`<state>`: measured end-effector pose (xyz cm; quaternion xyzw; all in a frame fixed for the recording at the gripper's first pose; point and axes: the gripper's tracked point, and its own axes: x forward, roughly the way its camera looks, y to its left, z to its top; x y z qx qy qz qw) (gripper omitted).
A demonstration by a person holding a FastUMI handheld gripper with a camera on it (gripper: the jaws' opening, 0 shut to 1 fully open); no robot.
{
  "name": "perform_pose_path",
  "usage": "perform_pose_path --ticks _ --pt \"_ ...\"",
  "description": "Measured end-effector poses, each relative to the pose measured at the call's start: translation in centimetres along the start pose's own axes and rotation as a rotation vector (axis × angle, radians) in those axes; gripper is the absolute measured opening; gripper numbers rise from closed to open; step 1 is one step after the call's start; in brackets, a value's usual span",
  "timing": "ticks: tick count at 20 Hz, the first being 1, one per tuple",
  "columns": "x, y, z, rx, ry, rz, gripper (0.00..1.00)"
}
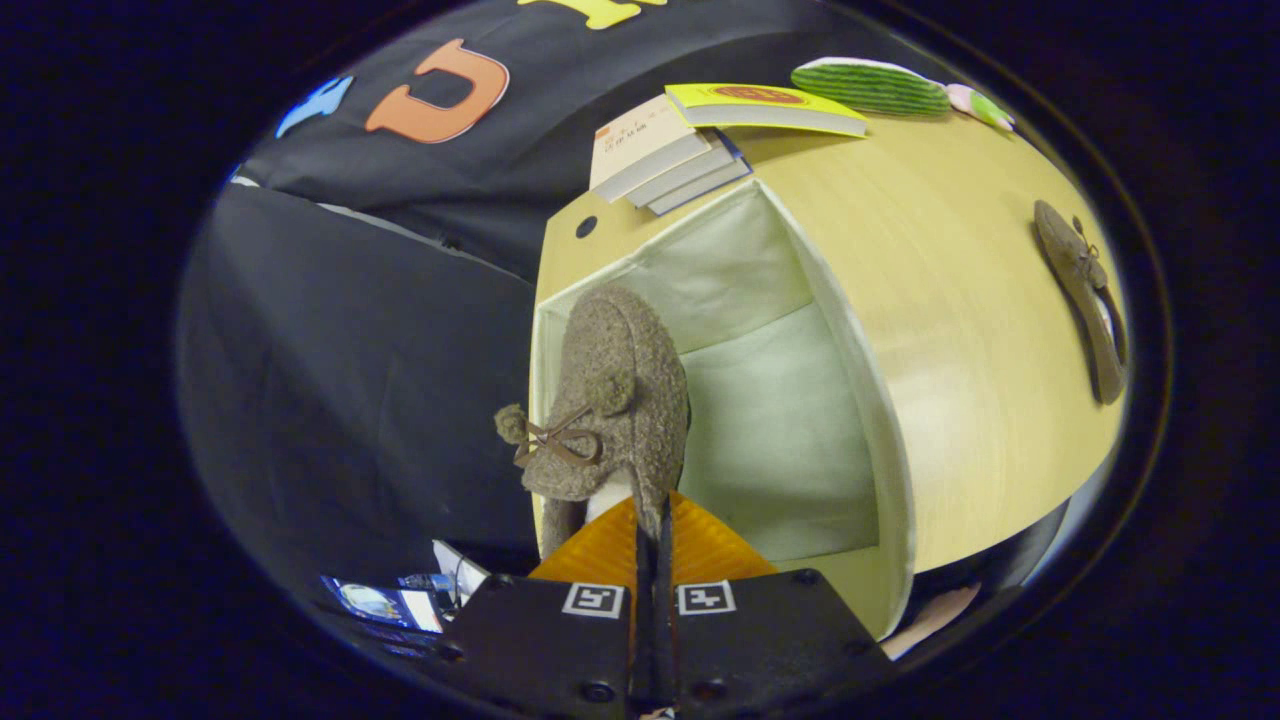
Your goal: Open the storage box then place both shoes into the box .Put the left shoe in first, then the right shoe, with the right side of both shoes facing outward in a uniform manner.
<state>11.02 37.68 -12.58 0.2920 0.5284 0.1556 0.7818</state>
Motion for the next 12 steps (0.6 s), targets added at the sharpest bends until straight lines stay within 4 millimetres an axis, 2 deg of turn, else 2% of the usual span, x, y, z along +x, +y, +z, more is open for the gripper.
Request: perform_pose_path --ticks 1,3,5,6,7,8,12 --pt "0.4 0.1 -0.3 -0.002 0.009 -0.002 0.06" --pt "0.7 0.4 0.0 -0.012 0.0 -0.005 0.14" --pt "0.4 1.6 0.0 -0.023 0.009 0.044 0.26" --pt "0.1 2.1 0.0 -0.036 0.006 0.063 0.41" --pt "-0.4 2.0 0.1 -0.052 -0.008 0.066 0.46" --pt "-0.8 1.9 0.3 -0.064 -0.026 0.059 0.59" --pt "-3.0 1.6 -0.3 -0.157 -0.054 0.033 0.86"
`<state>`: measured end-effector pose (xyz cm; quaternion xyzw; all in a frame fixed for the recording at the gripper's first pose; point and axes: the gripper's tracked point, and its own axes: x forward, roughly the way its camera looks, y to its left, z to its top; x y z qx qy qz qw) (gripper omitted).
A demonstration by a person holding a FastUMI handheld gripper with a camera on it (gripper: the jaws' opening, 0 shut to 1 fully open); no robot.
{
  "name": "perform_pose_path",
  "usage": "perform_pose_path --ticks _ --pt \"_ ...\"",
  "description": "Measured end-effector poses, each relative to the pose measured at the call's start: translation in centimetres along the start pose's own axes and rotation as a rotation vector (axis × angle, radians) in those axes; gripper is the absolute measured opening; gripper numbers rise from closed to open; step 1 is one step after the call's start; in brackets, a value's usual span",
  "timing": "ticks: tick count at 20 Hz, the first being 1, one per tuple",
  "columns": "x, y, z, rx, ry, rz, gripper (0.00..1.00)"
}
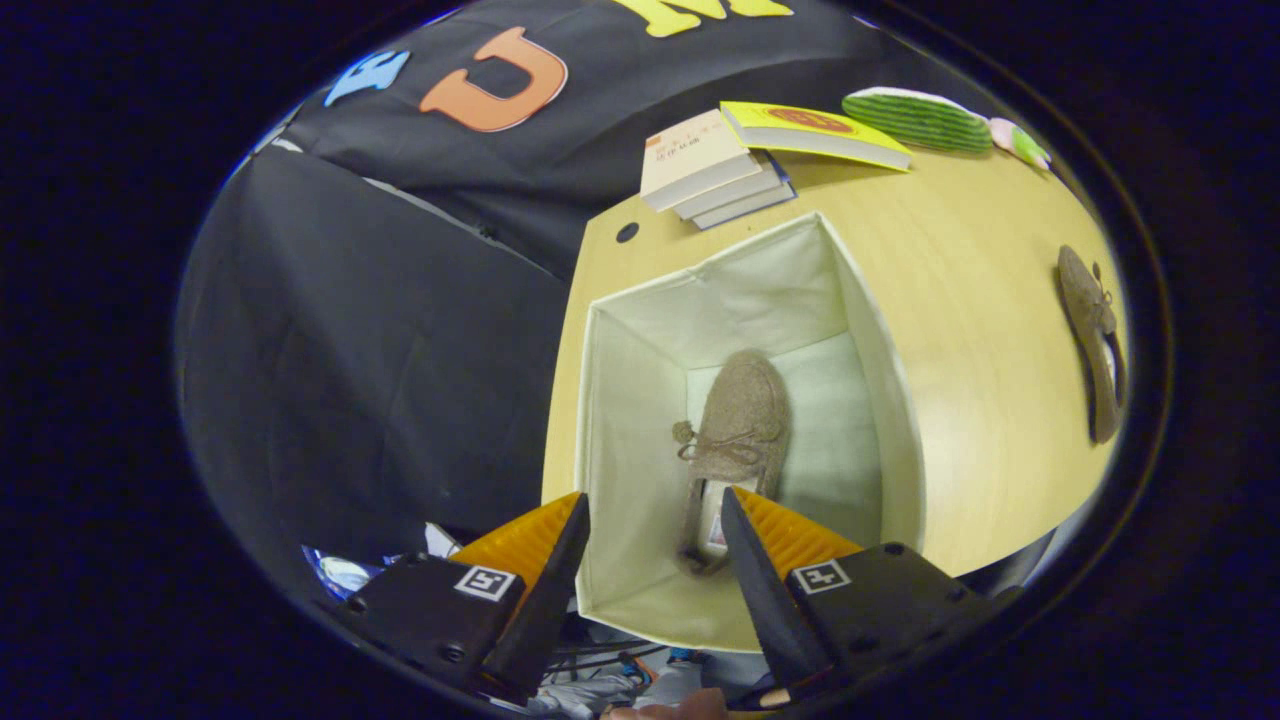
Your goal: Open the storage box then place both shoes into the box .Put the left shoe in first, then the right shoe, with the right side of both shoes facing outward in a uniform manner.
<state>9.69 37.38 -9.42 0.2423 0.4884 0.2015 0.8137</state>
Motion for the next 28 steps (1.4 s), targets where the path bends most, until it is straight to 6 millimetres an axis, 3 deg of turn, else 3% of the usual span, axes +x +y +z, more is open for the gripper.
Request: perform_pose_path --ticks 4,7,10,12,16,22,26,28 --pt "-3.1 -1.2 0.8 -0.147 -0.067 -0.075 0.87" --pt "-6.8 -2.8 2.0 -0.224 -0.117 -0.134 0.87" --pt "-11.4 -5.4 4.6 -0.282 -0.188 -0.196 0.89" --pt "-14.7 -8.1 7.1 -0.308 -0.249 -0.261 0.89" --pt "-19.7 -15.8 8.9 -0.266 -0.274 -0.367 0.96" --pt "-21.0 -28.2 8.9 -0.246 -0.172 -0.458 0.97" --pt "-19.1 -34.5 6.8 -0.192 -0.046 -0.472 0.97" --pt "-18.1 -37.9 6.9 -0.193 0.007 -0.498 0.97"
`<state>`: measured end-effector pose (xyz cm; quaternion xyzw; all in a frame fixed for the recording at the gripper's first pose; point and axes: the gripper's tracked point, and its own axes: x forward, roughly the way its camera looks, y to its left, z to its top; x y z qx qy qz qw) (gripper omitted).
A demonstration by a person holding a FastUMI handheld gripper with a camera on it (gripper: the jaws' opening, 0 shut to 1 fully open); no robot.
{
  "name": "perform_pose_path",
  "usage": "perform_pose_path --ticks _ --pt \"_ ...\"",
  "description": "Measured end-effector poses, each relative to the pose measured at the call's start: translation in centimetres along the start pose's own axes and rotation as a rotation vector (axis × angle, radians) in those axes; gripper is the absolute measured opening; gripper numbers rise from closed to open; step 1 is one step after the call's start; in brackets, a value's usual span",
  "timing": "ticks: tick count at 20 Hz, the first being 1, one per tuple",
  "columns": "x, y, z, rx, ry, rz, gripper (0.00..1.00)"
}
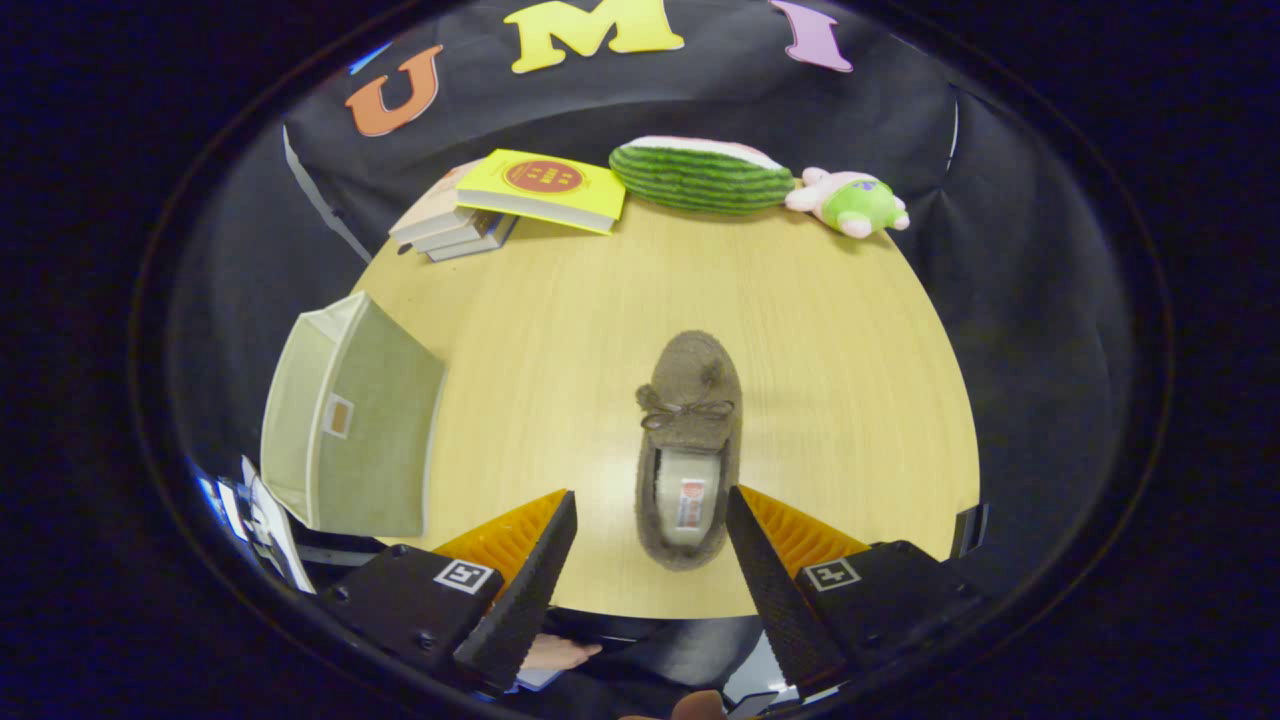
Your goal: Open the storage box then place both shoes into the box .Put the left shoe in first, then the right shoe, with the right side of both shoes facing outward in a uniform manner.
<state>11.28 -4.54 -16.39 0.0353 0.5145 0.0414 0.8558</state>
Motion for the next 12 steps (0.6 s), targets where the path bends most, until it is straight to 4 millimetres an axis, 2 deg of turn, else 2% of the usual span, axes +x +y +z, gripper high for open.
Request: perform_pose_path --ticks 2,4,7,8,11,12 --pt "2.3 -1.7 -0.7 0.005 0.054 -0.001 0.97" --pt "4.1 -2.5 -1.8 0.038 0.123 0.031 0.95" --pt "6.2 -3.9 -1.7 0.081 0.154 0.036 0.88" --pt "6.7 -4.2 -1.9 0.089 0.164 0.041 0.8" --pt "7.8 -4.7 -1.7 0.107 0.171 0.06 0.66" --pt "8.2 -5.0 -1.5 0.111 0.165 0.057 0.51"
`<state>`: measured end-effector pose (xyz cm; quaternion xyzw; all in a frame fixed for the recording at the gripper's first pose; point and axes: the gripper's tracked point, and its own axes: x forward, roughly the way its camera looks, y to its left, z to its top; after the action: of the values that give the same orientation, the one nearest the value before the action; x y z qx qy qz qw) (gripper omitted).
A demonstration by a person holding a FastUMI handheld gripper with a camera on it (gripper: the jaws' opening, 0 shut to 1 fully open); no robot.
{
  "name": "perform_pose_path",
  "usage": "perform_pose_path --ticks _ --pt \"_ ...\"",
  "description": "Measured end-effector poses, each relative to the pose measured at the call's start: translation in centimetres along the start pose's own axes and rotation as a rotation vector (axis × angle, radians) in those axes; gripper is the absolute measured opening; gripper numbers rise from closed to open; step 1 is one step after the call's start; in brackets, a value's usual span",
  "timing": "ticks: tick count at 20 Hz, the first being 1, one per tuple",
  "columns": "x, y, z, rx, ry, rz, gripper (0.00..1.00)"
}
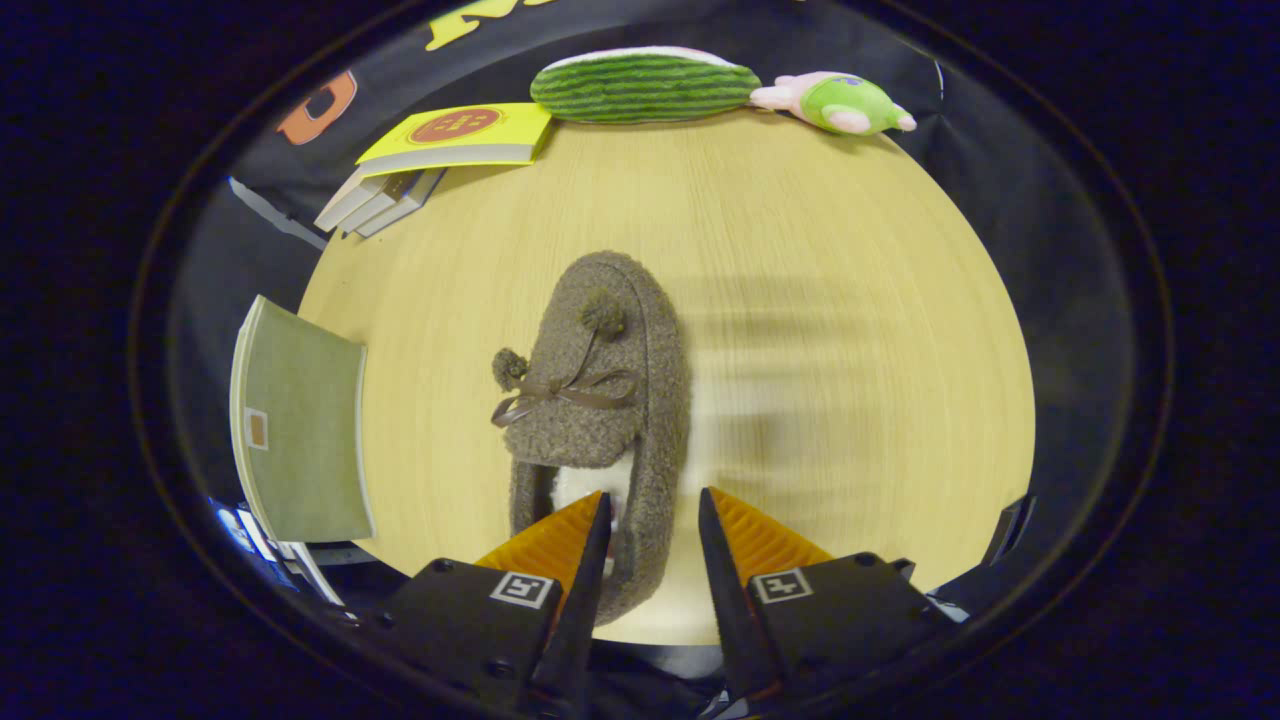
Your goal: Open the storage box then place both shoes into the box .Put the left shoe in first, then the right shoe, with the right side of both shoes facing outward in a uniform manner.
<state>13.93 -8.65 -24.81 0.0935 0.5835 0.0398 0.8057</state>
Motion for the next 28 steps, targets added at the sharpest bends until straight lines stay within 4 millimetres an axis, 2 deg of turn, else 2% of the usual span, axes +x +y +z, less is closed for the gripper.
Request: perform_pose_path --ticks 2,4,7,11,16,19,22,25,28 --pt "0.5 0.0 0.0 0.028 0.001 0.017 0.22" --pt "0.3 0.3 -0.1 0.033 -0.004 0.031 0.11" --pt "0.0 1.0 -0.3 0.067 -0.007 0.046 0.06" --pt "-1.7 4.5 -1.2 0.176 -0.001 0.157 0.06" --pt "-4.8 8.5 -1.3 0.191 -0.071 0.204 0.06" --pt "-7.9 12.6 -1.5 0.213 -0.118 0.272 0.06" --pt "-11.7 18.3 -1.0 0.207 -0.177 0.402 0.06" --pt "-15.0 22.8 -0.9 0.177 -0.216 0.454 0.06" --pt "-16.9 27.2 -0.5 0.186 -0.257 0.481 0.06"
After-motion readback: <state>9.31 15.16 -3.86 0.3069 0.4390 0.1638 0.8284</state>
